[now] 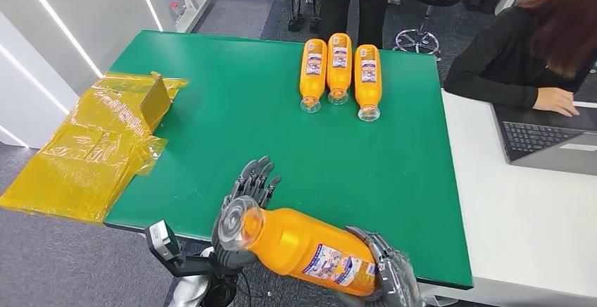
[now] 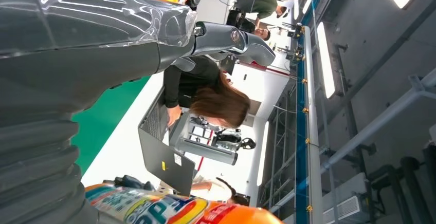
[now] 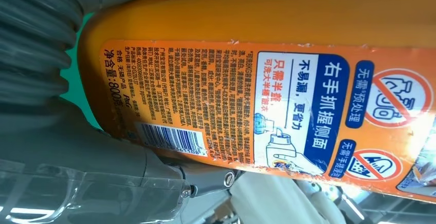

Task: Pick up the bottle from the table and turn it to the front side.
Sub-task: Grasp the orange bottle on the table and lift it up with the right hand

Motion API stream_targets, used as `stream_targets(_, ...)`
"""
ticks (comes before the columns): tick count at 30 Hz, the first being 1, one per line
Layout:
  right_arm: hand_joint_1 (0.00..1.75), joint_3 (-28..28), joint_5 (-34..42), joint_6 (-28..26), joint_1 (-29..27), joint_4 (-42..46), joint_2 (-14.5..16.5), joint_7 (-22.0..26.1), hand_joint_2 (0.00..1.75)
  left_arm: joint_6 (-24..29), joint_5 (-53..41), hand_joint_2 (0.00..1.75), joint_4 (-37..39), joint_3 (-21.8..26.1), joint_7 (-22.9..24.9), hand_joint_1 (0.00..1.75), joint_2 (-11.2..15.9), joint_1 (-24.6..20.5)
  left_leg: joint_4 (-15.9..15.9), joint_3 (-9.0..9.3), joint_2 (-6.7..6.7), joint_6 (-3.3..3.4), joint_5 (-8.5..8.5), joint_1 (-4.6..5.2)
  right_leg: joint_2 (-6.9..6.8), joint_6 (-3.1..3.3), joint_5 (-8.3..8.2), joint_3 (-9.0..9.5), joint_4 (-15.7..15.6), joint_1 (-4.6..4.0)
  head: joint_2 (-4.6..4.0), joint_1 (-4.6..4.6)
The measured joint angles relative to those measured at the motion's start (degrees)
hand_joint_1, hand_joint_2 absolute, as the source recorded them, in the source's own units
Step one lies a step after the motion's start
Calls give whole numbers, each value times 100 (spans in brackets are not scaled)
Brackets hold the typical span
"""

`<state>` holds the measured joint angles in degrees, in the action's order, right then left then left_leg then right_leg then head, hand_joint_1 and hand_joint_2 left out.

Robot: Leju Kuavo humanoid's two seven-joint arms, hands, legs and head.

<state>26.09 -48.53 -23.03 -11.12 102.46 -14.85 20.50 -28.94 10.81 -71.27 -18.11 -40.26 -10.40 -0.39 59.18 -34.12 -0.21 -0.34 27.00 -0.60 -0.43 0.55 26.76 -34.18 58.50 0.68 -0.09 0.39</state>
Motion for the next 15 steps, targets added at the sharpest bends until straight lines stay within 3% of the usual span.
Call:
stream_targets(6, 175, 337, 258, 134, -81, -37, 177, -69, 175, 26, 13, 175, 7, -36, 2, 0, 3, 18, 0, -1, 1, 0, 0, 0, 1, 0, 0, 0, 0, 1, 0, -1)
stream_targets(15, 175, 531, 1443, 107, 143, -565, 442, 557, 175, 33, 80, 175, 50, -206, 151, 0, 15, -165, 0, 2, 2, -1, -1, 0, 1, 0, -1, 1, 1, 1, 0, 0)
